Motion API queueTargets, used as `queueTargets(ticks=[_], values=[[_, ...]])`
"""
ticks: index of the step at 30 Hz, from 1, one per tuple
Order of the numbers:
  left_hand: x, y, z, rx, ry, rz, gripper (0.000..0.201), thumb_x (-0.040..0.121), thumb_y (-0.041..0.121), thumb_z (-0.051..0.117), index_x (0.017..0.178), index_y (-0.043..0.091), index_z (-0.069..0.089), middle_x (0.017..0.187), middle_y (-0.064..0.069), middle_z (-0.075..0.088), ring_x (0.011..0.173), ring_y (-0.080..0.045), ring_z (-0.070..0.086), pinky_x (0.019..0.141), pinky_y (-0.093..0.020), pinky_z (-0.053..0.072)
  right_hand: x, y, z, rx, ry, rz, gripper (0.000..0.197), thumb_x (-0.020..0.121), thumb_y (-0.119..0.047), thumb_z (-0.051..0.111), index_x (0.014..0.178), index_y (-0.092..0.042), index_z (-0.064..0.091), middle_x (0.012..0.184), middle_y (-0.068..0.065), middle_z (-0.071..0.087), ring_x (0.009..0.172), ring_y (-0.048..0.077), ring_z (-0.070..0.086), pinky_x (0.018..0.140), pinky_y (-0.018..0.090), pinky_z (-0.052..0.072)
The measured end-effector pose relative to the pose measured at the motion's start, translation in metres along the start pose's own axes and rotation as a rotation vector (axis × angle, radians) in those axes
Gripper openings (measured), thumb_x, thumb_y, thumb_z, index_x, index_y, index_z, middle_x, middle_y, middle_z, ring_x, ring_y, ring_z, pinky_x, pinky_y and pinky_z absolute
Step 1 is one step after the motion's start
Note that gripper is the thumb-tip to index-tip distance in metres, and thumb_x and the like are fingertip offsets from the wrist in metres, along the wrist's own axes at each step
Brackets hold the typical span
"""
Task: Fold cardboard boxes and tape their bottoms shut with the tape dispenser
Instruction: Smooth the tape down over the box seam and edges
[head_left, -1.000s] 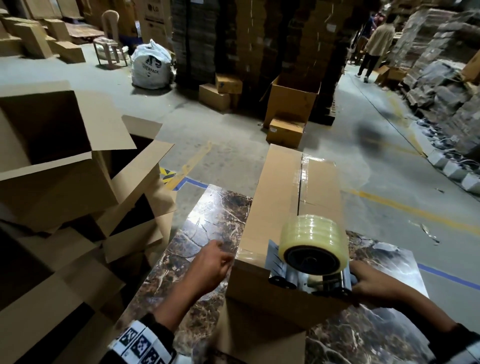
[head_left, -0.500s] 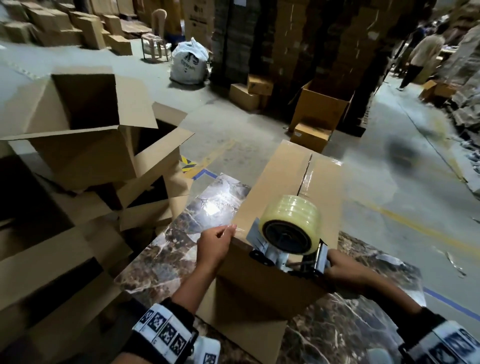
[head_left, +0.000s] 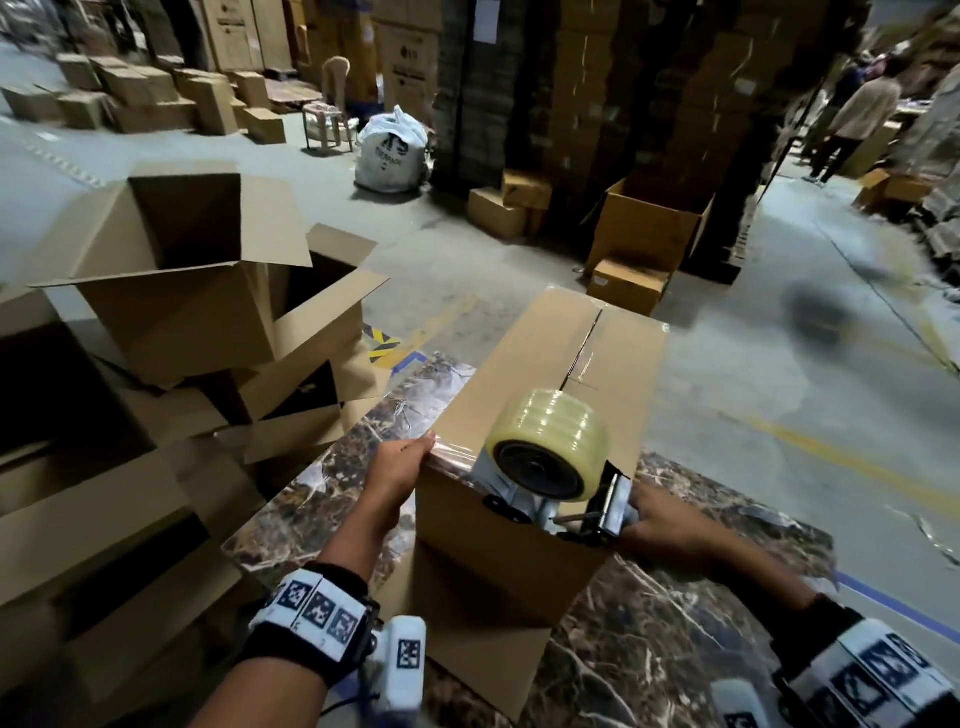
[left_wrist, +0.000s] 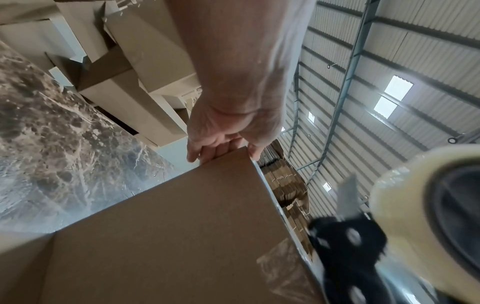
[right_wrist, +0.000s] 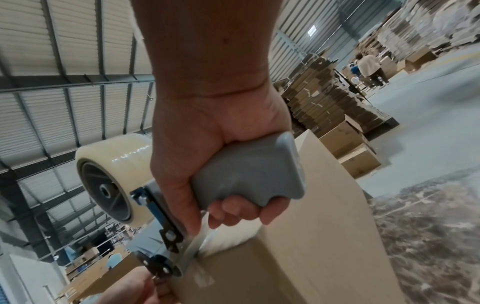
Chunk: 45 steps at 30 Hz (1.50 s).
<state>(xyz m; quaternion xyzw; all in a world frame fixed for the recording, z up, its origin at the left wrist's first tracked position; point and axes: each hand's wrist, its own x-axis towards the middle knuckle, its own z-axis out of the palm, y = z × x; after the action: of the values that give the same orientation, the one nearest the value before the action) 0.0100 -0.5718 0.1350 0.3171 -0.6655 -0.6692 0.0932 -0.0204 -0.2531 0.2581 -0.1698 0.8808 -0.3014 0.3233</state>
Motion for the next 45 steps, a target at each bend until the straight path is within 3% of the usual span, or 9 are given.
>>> queueTargets(ticks=[3, 8, 11, 14, 16, 24, 32, 38, 45], values=[[0.001, 0.0, 0.0, 0.064, 0.011, 0.007, 0.068, 0.066, 0.067, 0.062, 0.084, 0.002, 0.074, 0.089, -0.013, 0.075, 0.086, -0.025, 0.069, 0.079, -0.037, 0.051, -0.025, 0.025, -0.008, 0.068, 0.004, -0.017, 0.015, 0.085, -0.027, 0.073, 0.096, -0.018, 0.067, 0.067, 0.004, 0.06, 0.051, 0.014, 0.044, 0.046, 0.027, 0.036], [-0.013, 0.017, 0.007, 0.292, 0.019, 0.126, 0.037, 0.097, 0.038, 0.057, 0.103, 0.005, 0.071, 0.111, -0.016, 0.07, 0.108, -0.033, 0.063, 0.086, -0.038, 0.046, -0.038, 0.038, -0.009, 0.114, -0.012, 0.008, 0.015, 0.091, -0.018, 0.068, 0.102, -0.02, 0.059, 0.075, 0.005, 0.063, 0.055, 0.012, 0.05, 0.053, 0.028, 0.046], [-0.034, 0.021, 0.014, 0.73, 0.211, 0.548, 0.042, 0.098, 0.028, 0.049, 0.134, 0.007, 0.057, 0.141, -0.014, 0.055, 0.131, -0.031, 0.05, 0.106, -0.044, 0.041, -0.038, 0.04, -0.012, 0.125, -0.014, 0.022, 0.015, 0.089, -0.018, 0.07, 0.099, -0.02, 0.059, 0.075, 0.006, 0.061, 0.056, 0.012, 0.049, 0.053, 0.029, 0.045], [-0.056, 0.005, 0.028, 0.925, -0.029, 1.181, 0.053, 0.09, 0.029, 0.045, 0.134, 0.002, 0.055, 0.142, -0.018, 0.051, 0.136, -0.031, 0.045, 0.113, -0.048, 0.036, -0.044, 0.04, -0.015, 0.138, -0.023, 0.023, 0.017, 0.089, -0.021, 0.071, 0.101, -0.017, 0.059, 0.079, 0.007, 0.06, 0.056, 0.012, 0.049, 0.051, 0.026, 0.043], [-0.06, -0.006, 0.04, 1.088, -0.232, 1.36, 0.056, 0.089, 0.035, 0.048, 0.135, 0.003, 0.056, 0.144, -0.016, 0.049, 0.136, -0.029, 0.044, 0.112, -0.049, 0.035, -0.046, 0.041, -0.016, 0.15, -0.021, 0.035, 0.017, 0.089, -0.018, 0.07, 0.101, -0.015, 0.058, 0.079, 0.008, 0.059, 0.057, 0.011, 0.048, 0.049, 0.025, 0.043], [-0.043, -0.017, 0.051, 0.94, -0.197, 1.375, 0.038, 0.089, 0.032, 0.059, 0.12, 0.013, 0.071, 0.129, -0.004, 0.064, 0.123, -0.022, 0.059, 0.104, -0.04, 0.047, -0.051, 0.049, -0.013, 0.096, 0.019, 0.009, 0.036, 0.079, -0.039, 0.074, 0.101, -0.011, 0.064, 0.076, 0.008, 0.065, 0.056, 0.013, 0.054, 0.051, 0.029, 0.047], [-0.038, -0.017, 0.049, 0.841, -0.177, 1.351, 0.041, 0.081, 0.024, 0.059, 0.118, 0.011, 0.071, 0.128, -0.003, 0.065, 0.122, -0.021, 0.059, 0.107, -0.036, 0.04, -0.079, 0.095, -0.036, 0.126, 0.041, 0.078, 0.025, 0.082, -0.018, 0.074, 0.101, -0.006, 0.063, 0.073, 0.009, 0.064, 0.054, 0.016, 0.054, 0.049, 0.03, 0.044], [-0.051, -0.019, 0.057, 0.991, -0.154, 1.356, 0.058, 0.073, 0.022, 0.073, 0.127, 0.005, 0.063, 0.135, -0.012, 0.059, 0.128, -0.028, 0.054, 0.112, -0.041, 0.038, -0.082, 0.107, -0.025, 0.083, 0.111, 0.043, 0.026, 0.077, -0.036, 0.076, 0.096, -0.021, 0.063, 0.074, -0.001, 0.066, 0.052, 0.007, 0.055, 0.049, 0.022, 0.045], [-0.086, -0.021, 0.118, 1.029, -0.316, 1.457, 0.054, 0.089, 0.038, 0.051, 0.127, 0.002, 0.063, 0.133, -0.014, 0.061, 0.125, -0.028, 0.057, 0.103, -0.045, 0.047, -0.076, 0.121, -0.019, 0.057, 0.144, 0.026, 0.031, 0.079, -0.043, 0.077, 0.102, -0.029, 0.062, 0.078, -0.002, 0.069, 0.053, 0.007, 0.056, 0.05, 0.024, 0.047]])
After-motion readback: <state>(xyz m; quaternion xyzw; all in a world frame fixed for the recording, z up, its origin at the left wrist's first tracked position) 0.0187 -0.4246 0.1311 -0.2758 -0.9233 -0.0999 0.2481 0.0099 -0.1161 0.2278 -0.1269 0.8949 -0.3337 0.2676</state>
